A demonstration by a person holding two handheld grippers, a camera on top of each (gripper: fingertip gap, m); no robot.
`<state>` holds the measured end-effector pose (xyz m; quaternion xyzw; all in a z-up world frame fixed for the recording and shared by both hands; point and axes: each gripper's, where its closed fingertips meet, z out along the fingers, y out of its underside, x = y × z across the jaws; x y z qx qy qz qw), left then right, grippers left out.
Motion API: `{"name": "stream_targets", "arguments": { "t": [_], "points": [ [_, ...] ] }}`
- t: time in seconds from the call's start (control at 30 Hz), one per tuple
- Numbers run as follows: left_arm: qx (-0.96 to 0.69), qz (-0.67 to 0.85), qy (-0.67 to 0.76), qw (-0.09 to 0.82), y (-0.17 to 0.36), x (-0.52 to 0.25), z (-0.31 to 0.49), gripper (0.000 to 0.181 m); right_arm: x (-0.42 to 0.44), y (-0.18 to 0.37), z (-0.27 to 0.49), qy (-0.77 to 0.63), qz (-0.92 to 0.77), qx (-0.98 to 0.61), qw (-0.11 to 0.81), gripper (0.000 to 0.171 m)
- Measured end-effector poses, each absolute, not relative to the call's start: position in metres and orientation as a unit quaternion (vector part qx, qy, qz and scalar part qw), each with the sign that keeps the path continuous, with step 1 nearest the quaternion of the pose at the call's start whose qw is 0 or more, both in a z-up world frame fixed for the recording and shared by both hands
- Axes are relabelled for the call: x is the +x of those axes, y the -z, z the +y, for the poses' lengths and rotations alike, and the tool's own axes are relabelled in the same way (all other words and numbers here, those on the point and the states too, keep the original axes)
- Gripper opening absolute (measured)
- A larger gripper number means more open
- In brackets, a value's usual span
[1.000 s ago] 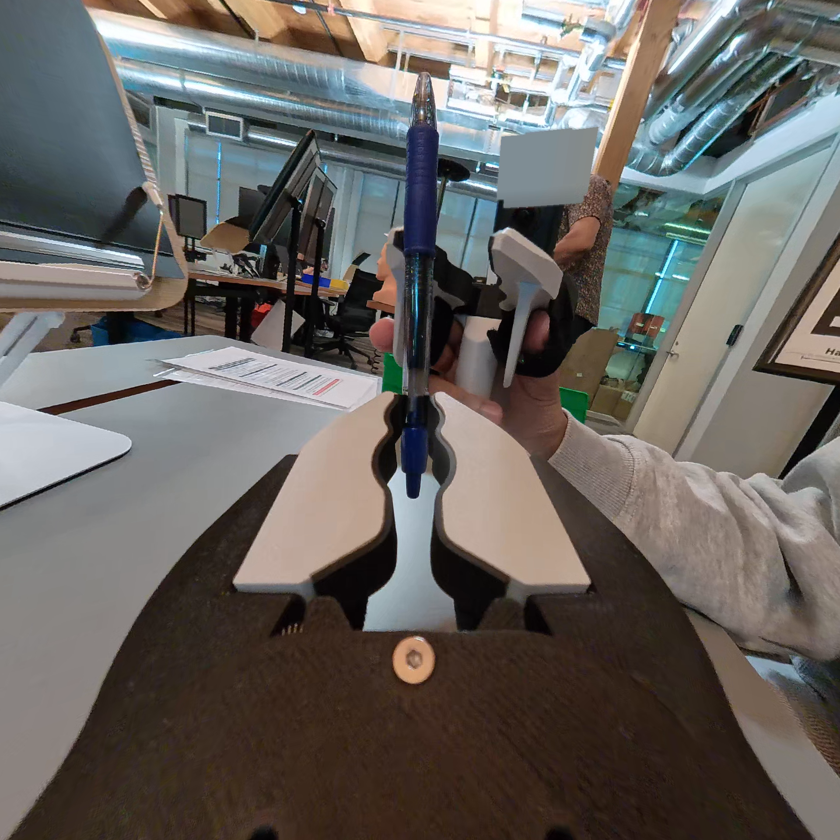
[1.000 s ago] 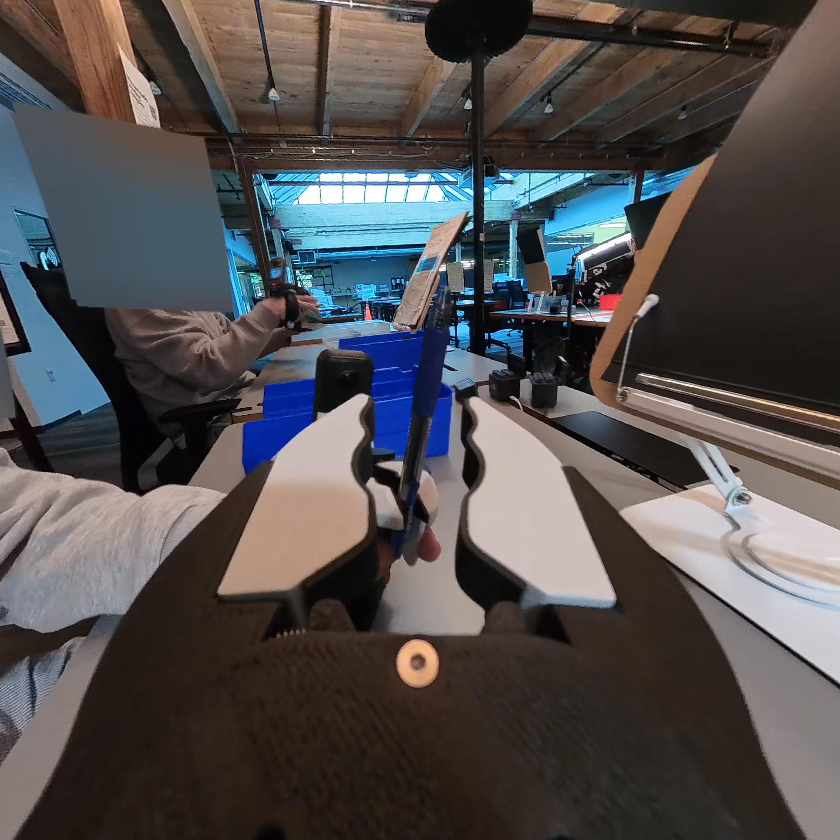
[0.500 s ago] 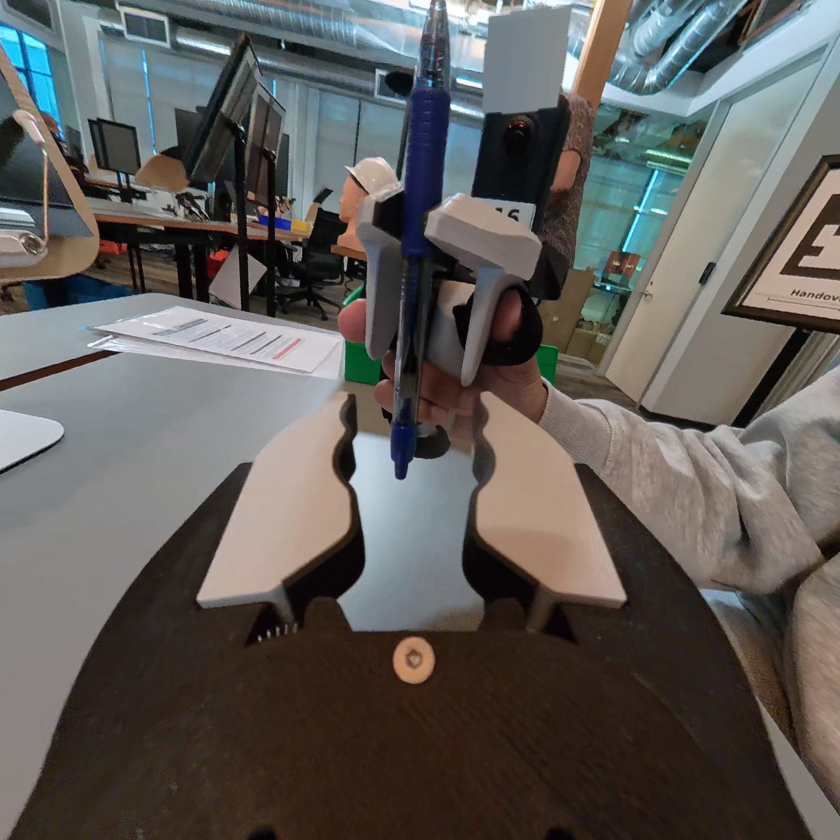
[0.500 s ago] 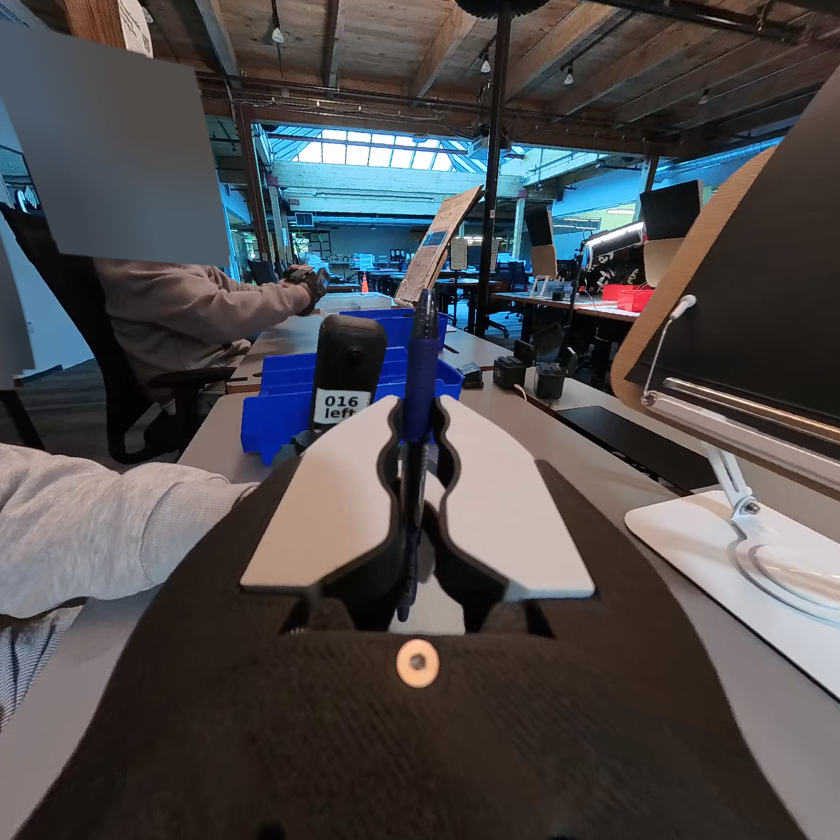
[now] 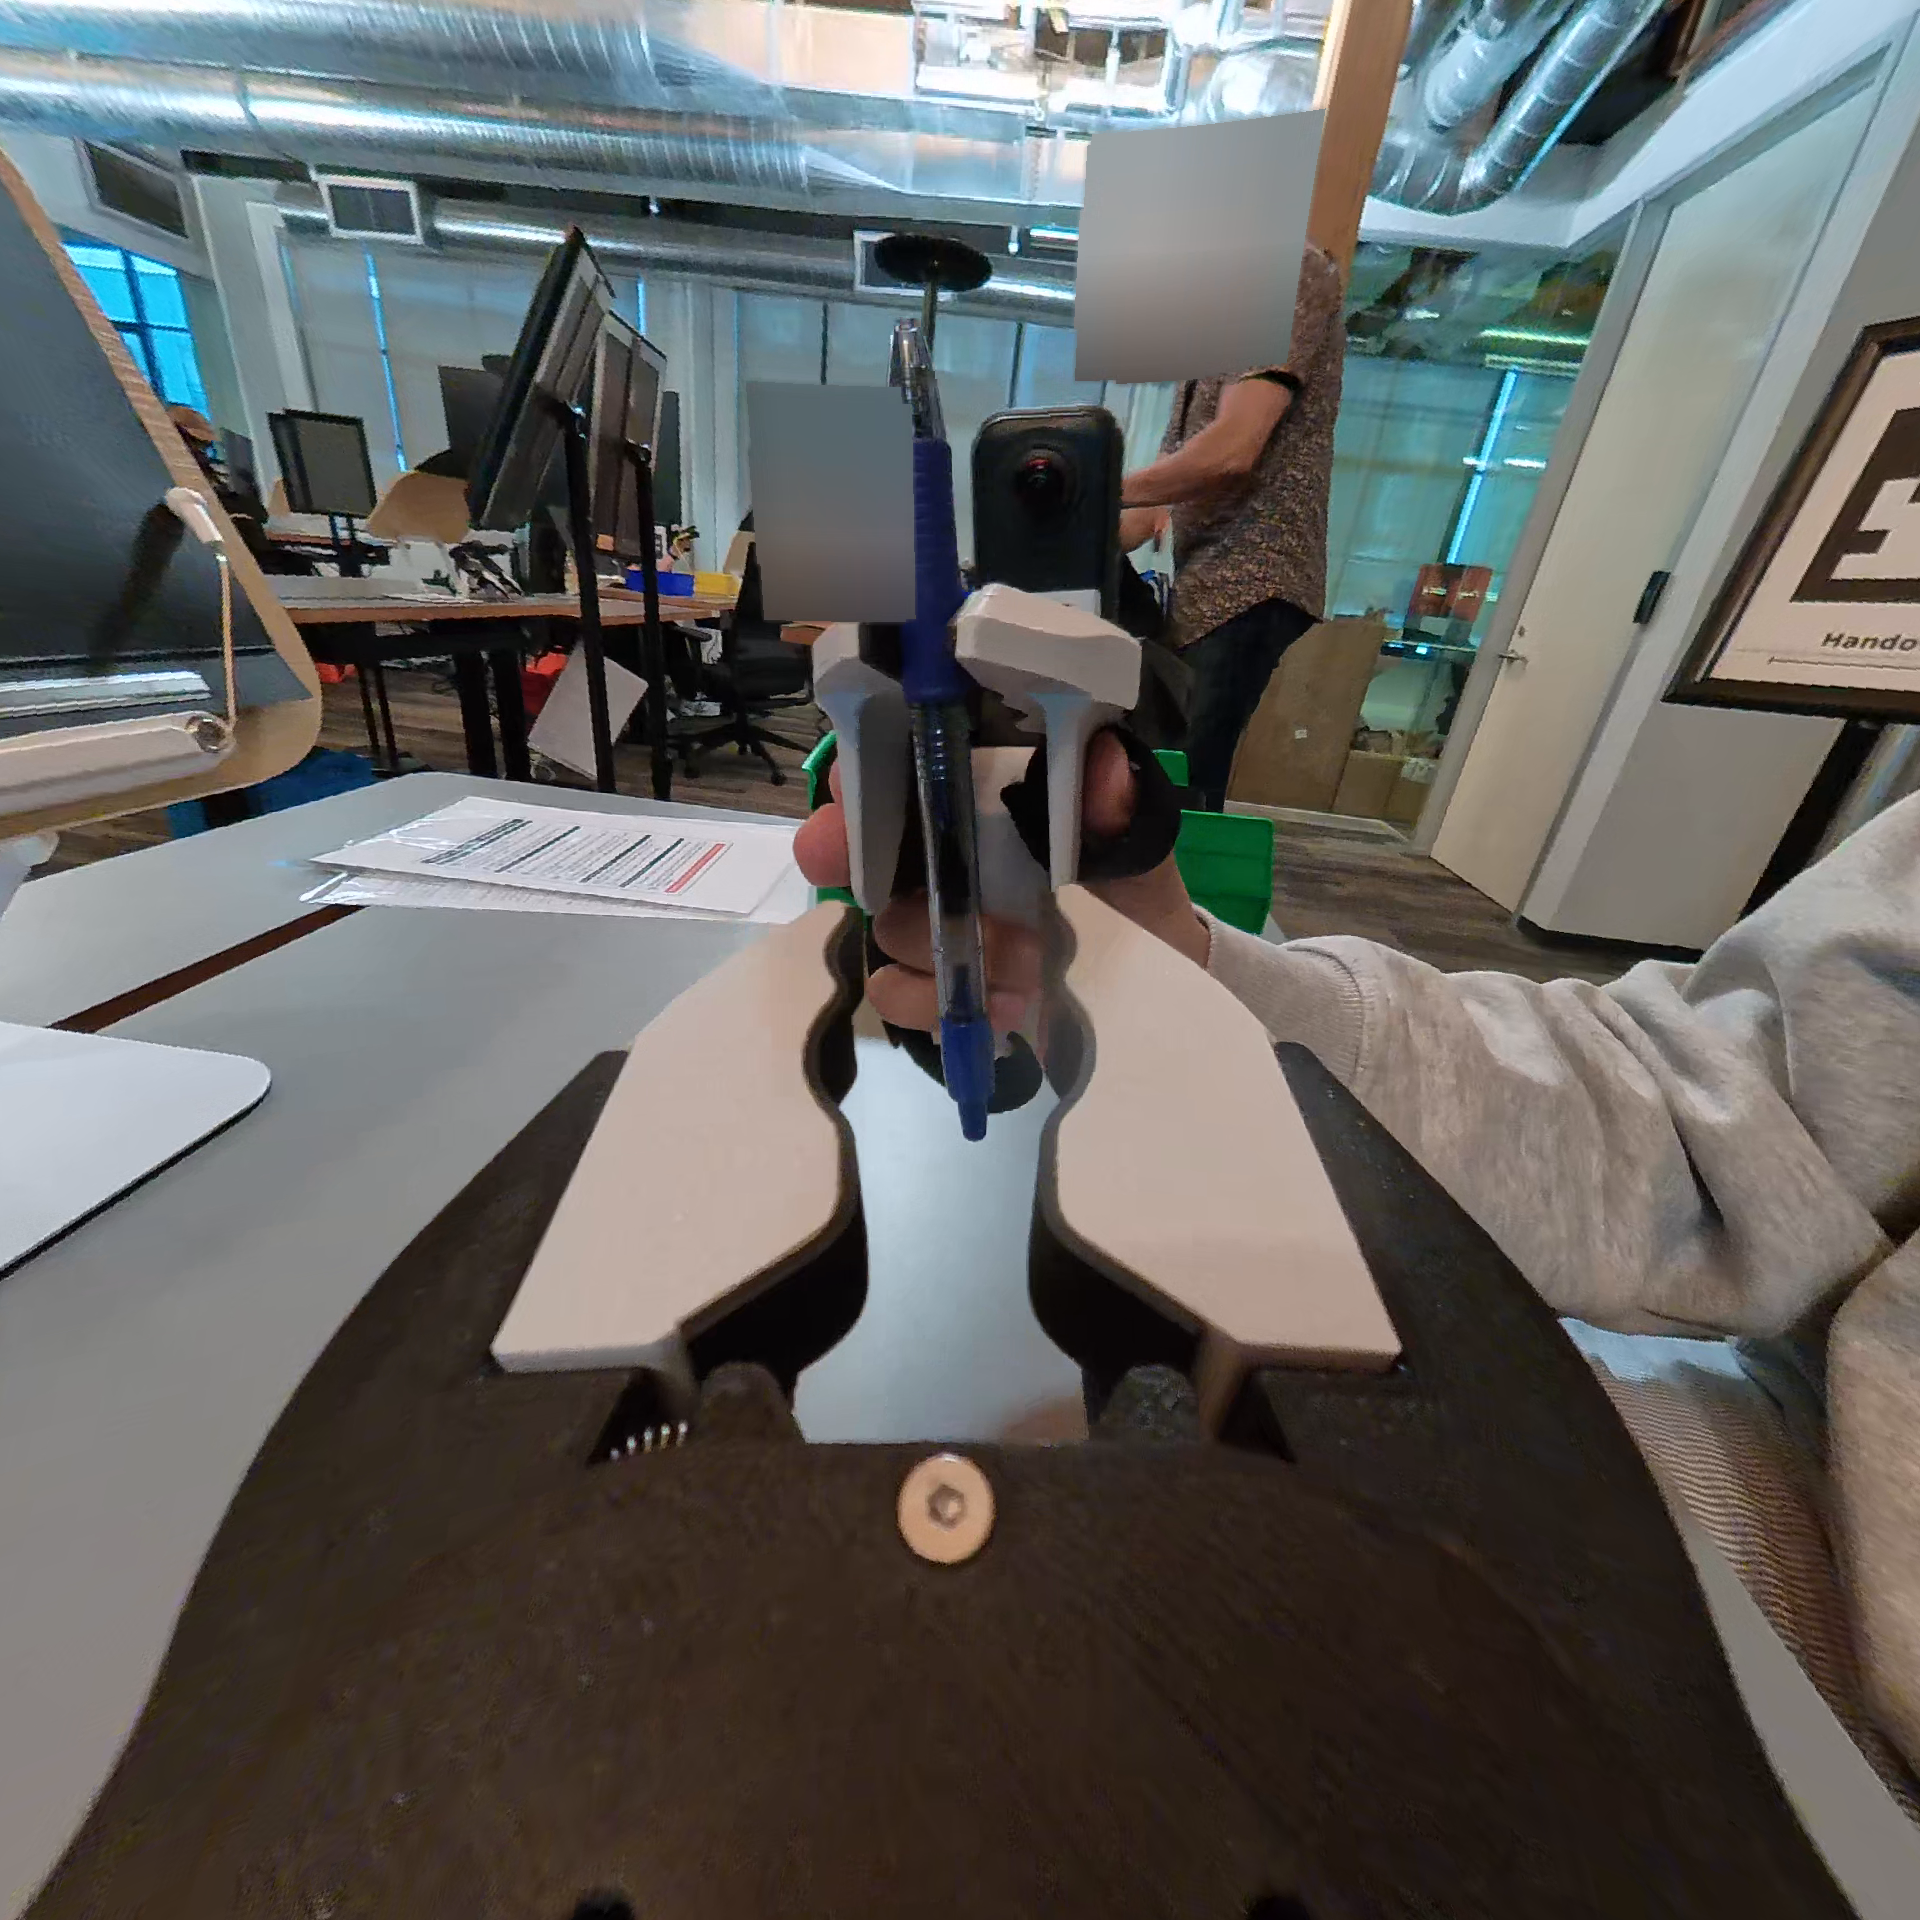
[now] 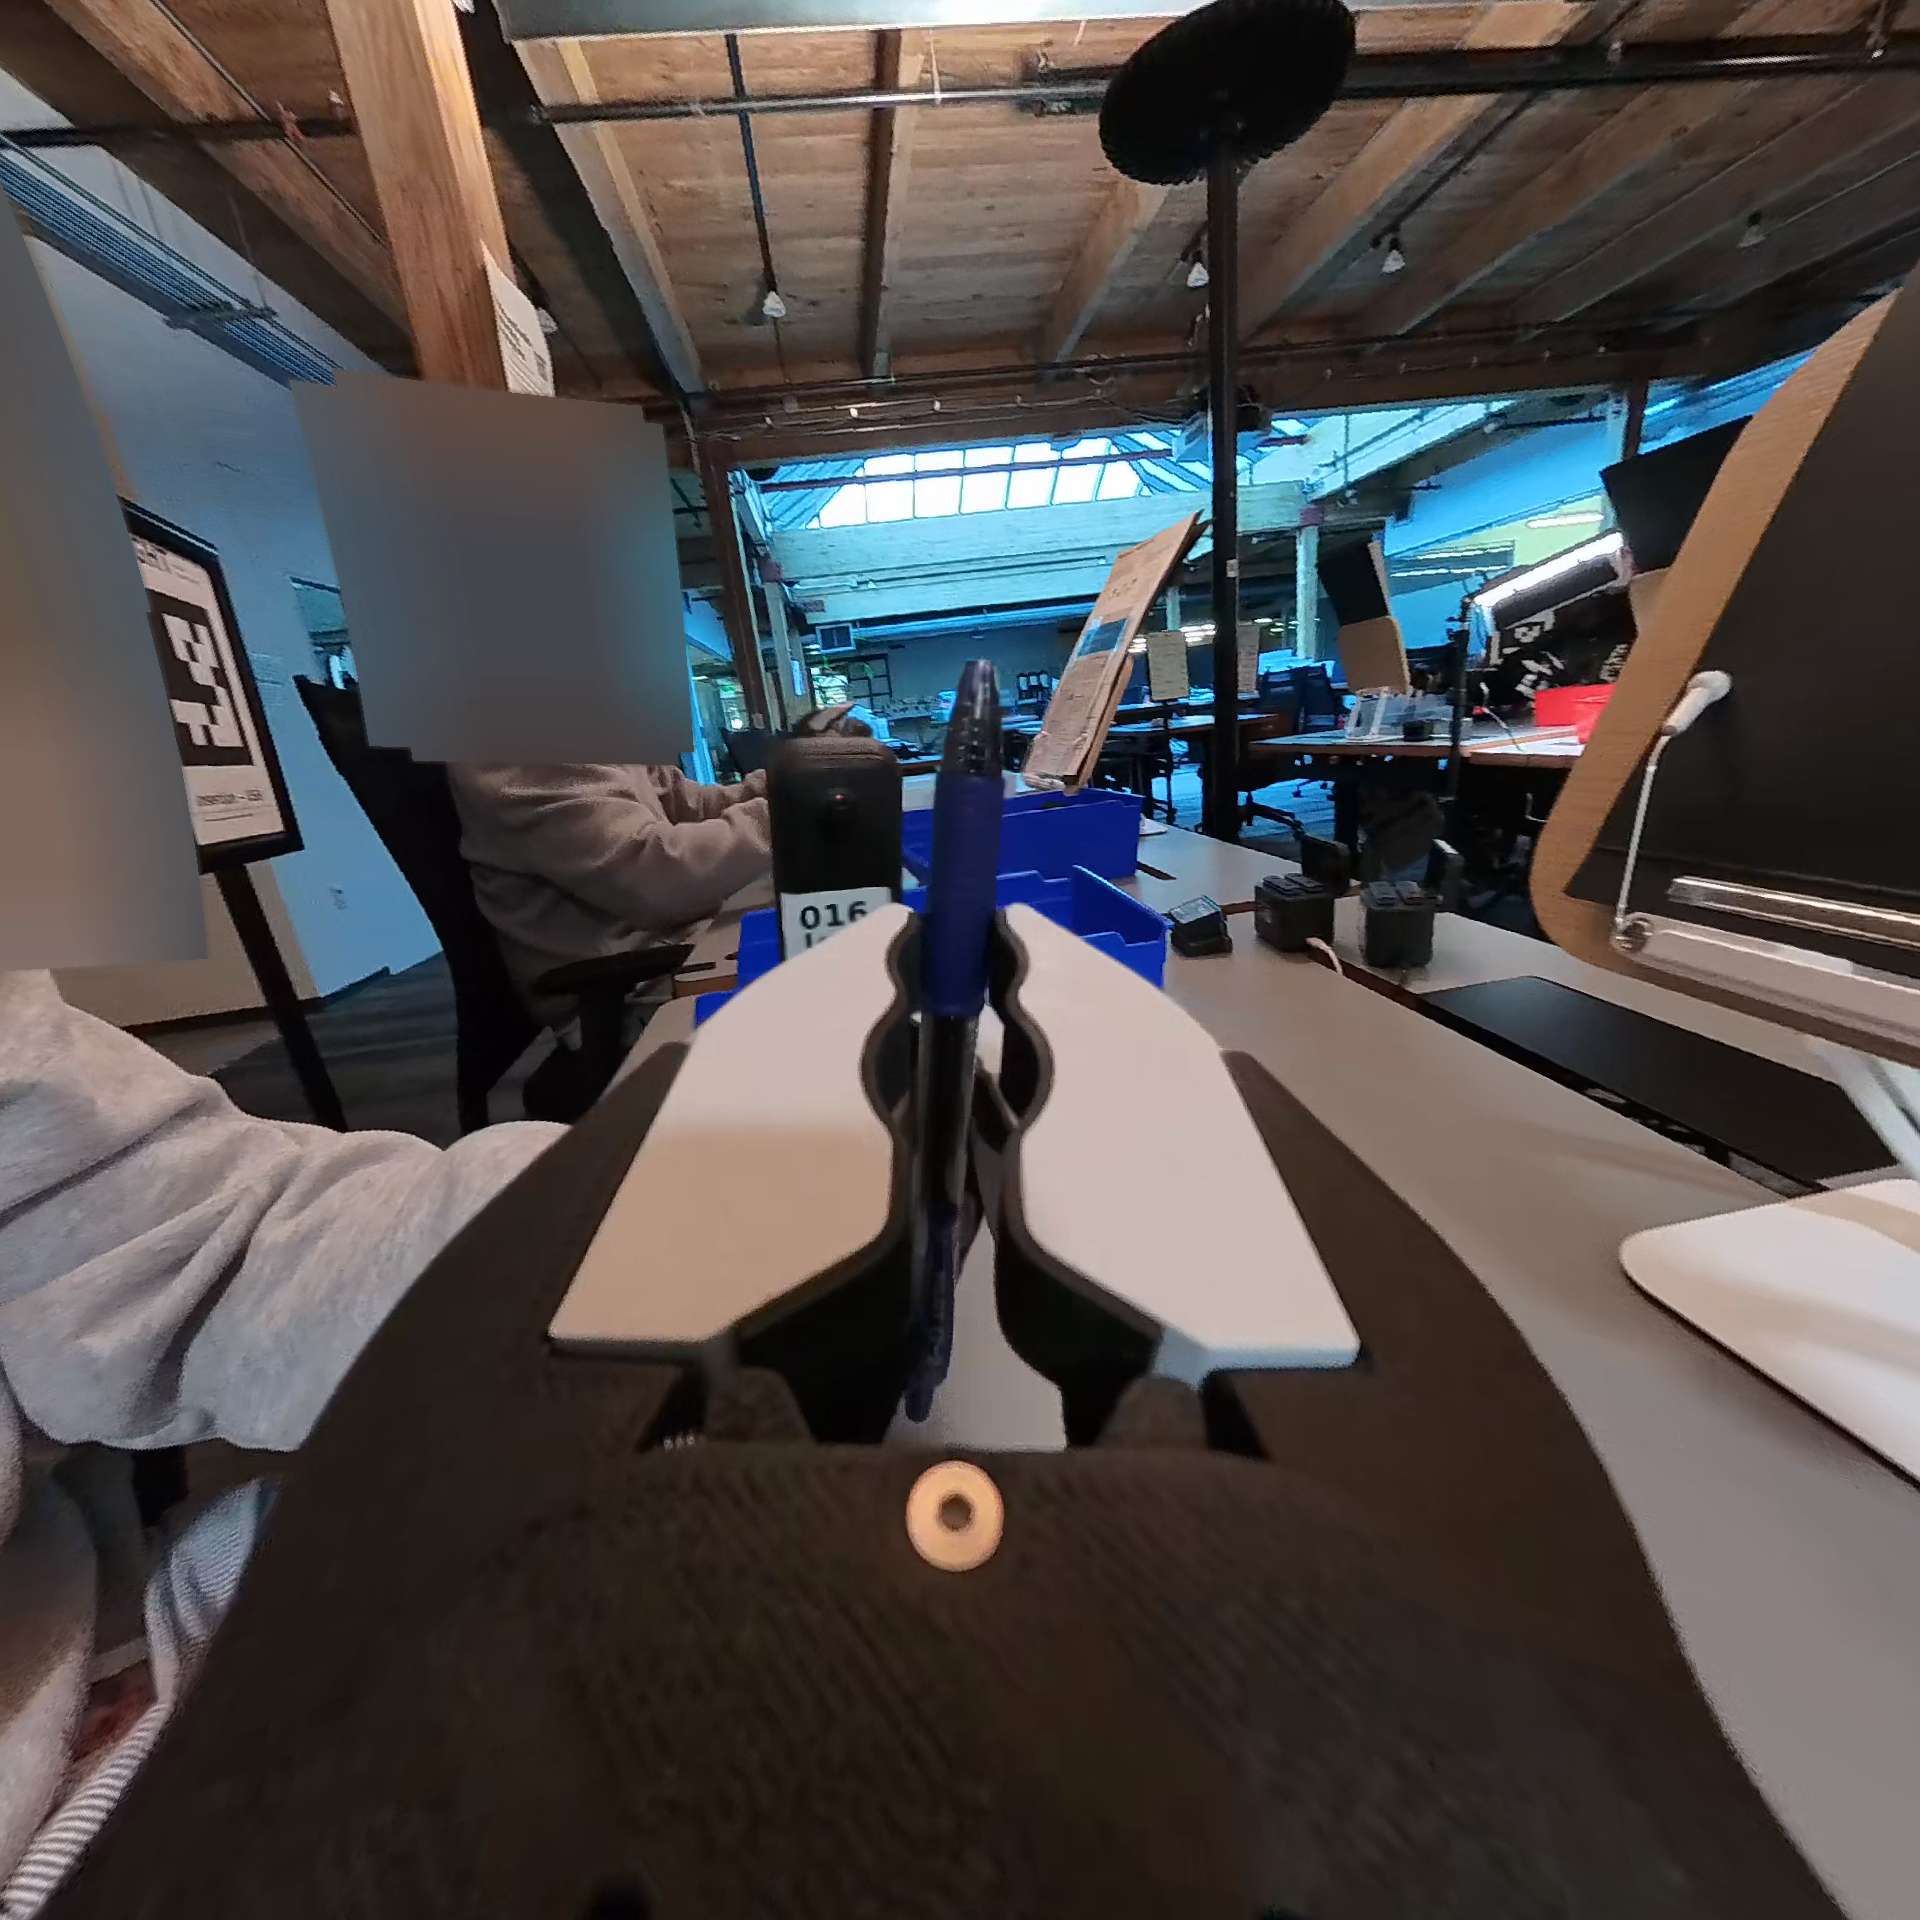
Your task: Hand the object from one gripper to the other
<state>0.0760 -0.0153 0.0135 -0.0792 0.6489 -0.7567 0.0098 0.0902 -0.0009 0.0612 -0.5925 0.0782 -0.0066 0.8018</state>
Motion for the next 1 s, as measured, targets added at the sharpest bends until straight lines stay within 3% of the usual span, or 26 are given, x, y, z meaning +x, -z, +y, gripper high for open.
{"name": "stream_targets", "arguments": {
  "t": [0.07,0.7,0.87,1.0],
  "points": [
    [-0.068,0.650,0.757,-0.002,-0.014,0.071,-0.016,0.020,0.087,-0.062,0.001,-0.008,0.072,-0.589,0.805,0.012],
    [-0.078,0.652,0.753,0.024,-0.014,0.077,-0.014,0.010,0.082,-0.042,0.024,-0.010,0.063,-0.634,0.771,0.012],
    [-0.098,0.653,0.750,0.039,-0.013,0.085,-0.008,0.010,0.095,-0.041,0.018,0.009,0.087,-0.625,0.775,0.045],
    [-0.127,0.659,0.739,0.065,-0.010,0.099,0.006,0.010,0.107,-0.037,0.006,0.032,0.104,-0.634,0.766,0.055]
  ]
}}
